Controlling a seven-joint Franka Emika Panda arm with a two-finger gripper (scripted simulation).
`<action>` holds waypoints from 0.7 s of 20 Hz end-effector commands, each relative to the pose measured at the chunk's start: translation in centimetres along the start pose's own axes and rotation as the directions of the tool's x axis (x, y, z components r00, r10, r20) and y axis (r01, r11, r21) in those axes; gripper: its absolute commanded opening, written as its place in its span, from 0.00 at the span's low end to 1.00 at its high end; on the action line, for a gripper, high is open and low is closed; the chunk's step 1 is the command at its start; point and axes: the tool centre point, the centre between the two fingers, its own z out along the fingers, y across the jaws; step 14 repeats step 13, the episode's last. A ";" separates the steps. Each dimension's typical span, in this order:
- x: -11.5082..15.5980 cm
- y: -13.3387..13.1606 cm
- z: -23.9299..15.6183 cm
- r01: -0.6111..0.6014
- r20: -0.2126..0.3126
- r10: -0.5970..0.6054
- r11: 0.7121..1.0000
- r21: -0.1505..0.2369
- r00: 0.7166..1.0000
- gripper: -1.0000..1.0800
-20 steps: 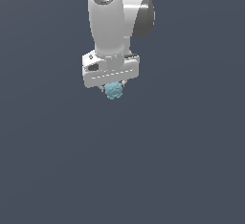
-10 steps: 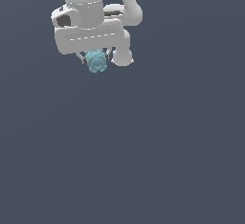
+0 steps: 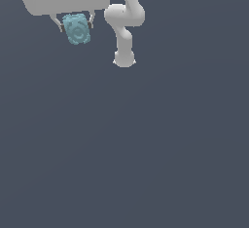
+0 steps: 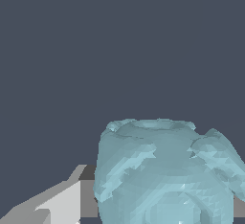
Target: Pick up the object and move it to a goal position.
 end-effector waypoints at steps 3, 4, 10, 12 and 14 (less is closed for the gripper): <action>-0.9 1.1 -2.6 0.001 0.002 -0.001 1.000 0.000 1.000 0.00; -1.1 1.3 -3.1 0.001 0.002 -0.001 1.000 0.000 1.000 0.00; -1.5 2.0 -4.6 0.001 0.002 -0.001 1.000 -0.001 1.000 0.00; -1.5 2.0 -4.7 0.001 0.002 -0.001 1.000 -0.001 1.000 0.00; -1.6 2.1 -4.8 0.001 0.002 -0.001 1.000 -0.001 1.000 0.00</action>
